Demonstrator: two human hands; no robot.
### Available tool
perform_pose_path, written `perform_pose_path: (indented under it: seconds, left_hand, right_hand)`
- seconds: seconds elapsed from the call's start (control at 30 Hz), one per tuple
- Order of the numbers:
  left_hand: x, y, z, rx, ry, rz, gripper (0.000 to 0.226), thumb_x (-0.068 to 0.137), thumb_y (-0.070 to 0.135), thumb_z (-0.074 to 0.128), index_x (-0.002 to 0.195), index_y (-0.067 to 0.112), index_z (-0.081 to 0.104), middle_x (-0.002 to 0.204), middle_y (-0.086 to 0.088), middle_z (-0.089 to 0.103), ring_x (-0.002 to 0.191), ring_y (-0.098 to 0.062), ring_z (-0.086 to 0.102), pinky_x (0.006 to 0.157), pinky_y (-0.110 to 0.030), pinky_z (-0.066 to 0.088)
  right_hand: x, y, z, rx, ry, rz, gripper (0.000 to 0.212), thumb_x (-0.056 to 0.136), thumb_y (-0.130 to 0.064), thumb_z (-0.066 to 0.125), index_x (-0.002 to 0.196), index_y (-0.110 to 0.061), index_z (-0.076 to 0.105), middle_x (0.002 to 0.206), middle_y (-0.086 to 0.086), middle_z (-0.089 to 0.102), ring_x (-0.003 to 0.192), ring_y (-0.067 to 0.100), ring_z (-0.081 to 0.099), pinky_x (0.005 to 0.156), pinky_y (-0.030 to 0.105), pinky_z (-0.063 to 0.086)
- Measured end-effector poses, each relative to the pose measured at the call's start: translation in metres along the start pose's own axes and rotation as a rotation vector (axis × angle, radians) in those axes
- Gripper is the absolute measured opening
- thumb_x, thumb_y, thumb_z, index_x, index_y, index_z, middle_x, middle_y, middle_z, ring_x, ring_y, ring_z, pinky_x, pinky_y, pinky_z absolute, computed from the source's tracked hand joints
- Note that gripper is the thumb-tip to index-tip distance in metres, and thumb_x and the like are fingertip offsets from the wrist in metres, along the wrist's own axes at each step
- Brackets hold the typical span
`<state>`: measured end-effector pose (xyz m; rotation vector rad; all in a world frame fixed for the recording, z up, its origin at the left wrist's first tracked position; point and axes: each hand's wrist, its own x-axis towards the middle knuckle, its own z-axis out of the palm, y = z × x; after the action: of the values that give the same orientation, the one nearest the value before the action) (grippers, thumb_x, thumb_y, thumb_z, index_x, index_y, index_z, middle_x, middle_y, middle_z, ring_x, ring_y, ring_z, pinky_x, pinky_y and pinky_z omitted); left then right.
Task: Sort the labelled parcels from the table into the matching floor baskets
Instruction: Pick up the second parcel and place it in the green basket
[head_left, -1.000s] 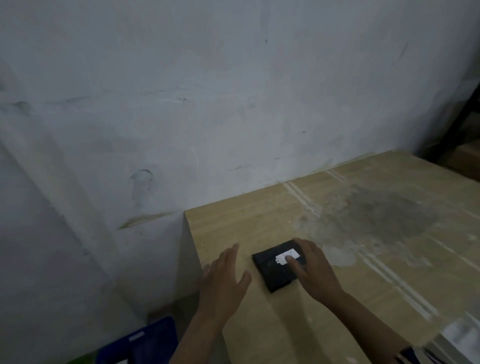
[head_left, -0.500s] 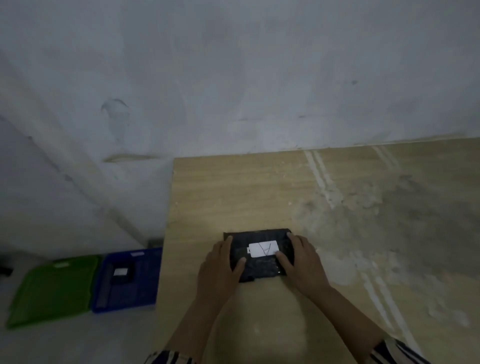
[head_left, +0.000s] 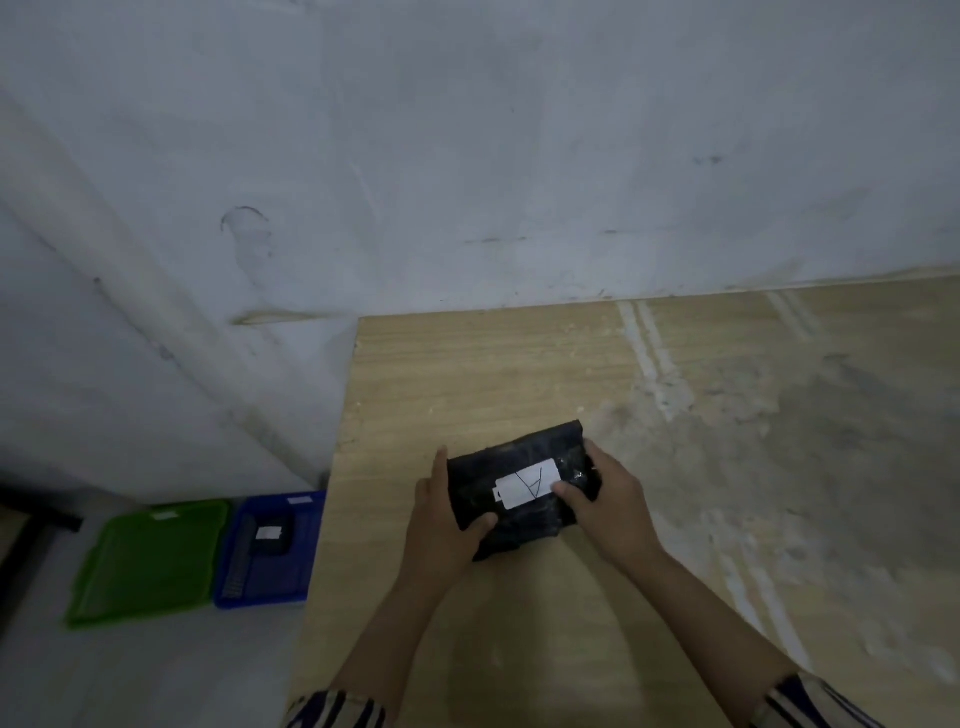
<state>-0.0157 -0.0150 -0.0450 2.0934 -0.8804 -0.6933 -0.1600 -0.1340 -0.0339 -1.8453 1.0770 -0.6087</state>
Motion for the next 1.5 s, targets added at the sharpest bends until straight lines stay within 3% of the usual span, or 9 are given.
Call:
perform_pose_path:
  seconds: [0.27, 0.4, 0.57, 0.7, 0.87, 1.0, 1.07, 1.23, 1.5]
  left_hand:
    - [-0.007, 0.023, -0.033, -0.015, 0.036, 0.094, 0.074, 0.072, 0.032, 0.073, 0.133, 0.024, 0.031, 0.133, -0.008, 0.041, 0.108, -0.02, 0.047, 0.088, -0.032, 0.043]
    - [-0.002, 0.049, -0.051, 0.152, 0.096, 0.304, 0.065, 0.08, 0.041, 0.062, 0.135, 0.03, 0.028, 0.139, -0.003, 0.039, 0.124, -0.022, 0.036, 0.095, -0.034, 0.03]
    - [-0.012, 0.091, -0.062, 0.206, 0.077, 0.566, 0.073, 0.086, 0.032, 0.056, 0.123, 0.06, -0.001, 0.115, 0.007, 0.048, 0.102, -0.009, 0.039, 0.082, -0.028, 0.035]
    - [-0.02, 0.098, -0.063, 0.218, 0.074, 0.646, 0.05, 0.089, 0.02, 0.053, 0.131, 0.038, 0.033, 0.108, -0.004, 0.055, 0.097, -0.019, 0.051, 0.077, -0.026, 0.042]
    - [-0.024, 0.1, -0.065, 0.075, 0.172, 0.594, 0.028, 0.085, 0.015, 0.057, 0.112, 0.022, 0.054, 0.1, 0.007, 0.054, 0.084, -0.006, 0.052, 0.071, -0.013, 0.044]
    - [-0.029, 0.096, -0.071, -0.153, 0.206, 0.432, 0.025, 0.083, 0.012, 0.061, 0.092, 0.033, 0.051, 0.089, 0.017, 0.054, 0.08, 0.0, 0.054, 0.061, -0.003, 0.044]
    - [-0.031, 0.091, -0.075, -0.272, 0.208, 0.362, 0.027, 0.083, 0.012, 0.061, 0.085, 0.037, 0.05, 0.088, 0.016, 0.057, 0.079, -0.001, 0.057, 0.06, -0.008, 0.048]
    - [-0.039, 0.082, -0.083, -0.531, 0.157, 0.238, 0.025, 0.084, 0.01, 0.059, 0.087, 0.033, 0.05, 0.099, 0.001, 0.061, 0.09, -0.016, 0.063, 0.068, -0.025, 0.056]
    - [-0.042, 0.084, -0.11, -0.16, 0.126, 0.406, 0.04, 0.071, 0.029, 0.074, 0.097, 0.047, 0.049, 0.098, 0.028, 0.053, 0.092, 0.008, 0.049, 0.066, -0.007, 0.039]
  right_hand:
    - [0.001, -0.045, -0.023, 0.125, 0.007, -0.163, 0.045, 0.082, -0.005, 0.058, 0.123, -0.021, 0.049, 0.101, -0.011, 0.058, 0.087, -0.005, 0.055, 0.069, 0.0, 0.043]
    - [0.005, -0.068, -0.033, 0.016, -0.085, -0.293, 0.042, 0.083, -0.006, 0.058, 0.123, -0.017, 0.05, 0.106, -0.008, 0.056, 0.093, 0.008, 0.054, 0.081, 0.018, 0.044]
    - [0.004, -0.098, -0.043, -0.164, -0.208, -0.473, 0.039, 0.083, -0.007, 0.058, 0.121, -0.016, 0.052, 0.096, -0.004, 0.057, 0.087, 0.008, 0.049, 0.07, 0.002, 0.035]
    - [-0.004, -0.107, -0.047, -0.232, -0.214, -0.544, 0.037, 0.083, -0.007, 0.058, 0.117, -0.019, 0.056, 0.102, 0.007, 0.065, 0.087, 0.012, 0.044, 0.073, 0.011, 0.031]
    - [-0.024, -0.108, -0.035, -0.199, 0.048, -0.531, 0.047, 0.075, -0.019, 0.07, 0.118, -0.012, 0.052, 0.131, 0.012, 0.045, 0.121, 0.02, 0.035, 0.101, 0.033, 0.033]
    - [-0.032, -0.102, -0.032, -0.057, 0.144, -0.352, 0.071, 0.077, -0.033, 0.067, 0.133, -0.029, 0.026, 0.142, -0.003, 0.028, 0.13, 0.01, 0.023, 0.103, 0.027, 0.025]
    - [-0.033, -0.098, -0.034, -0.03, 0.14, -0.303, 0.071, 0.078, -0.036, 0.064, 0.134, -0.035, 0.02, 0.137, -0.01, 0.03, 0.127, 0.007, 0.026, 0.104, 0.03, 0.028]
    - [-0.03, -0.102, -0.038, -0.039, 0.114, -0.284, 0.038, 0.086, -0.021, 0.057, 0.123, -0.019, 0.048, 0.111, 0.005, 0.055, 0.107, 0.024, 0.051, 0.091, 0.039, 0.044]
    - [-0.03, -0.124, -0.04, -0.094, -0.017, -0.39, 0.021, 0.085, -0.006, 0.055, 0.105, -0.011, 0.062, 0.092, 0.009, 0.056, 0.089, 0.023, 0.053, 0.078, 0.029, 0.042]
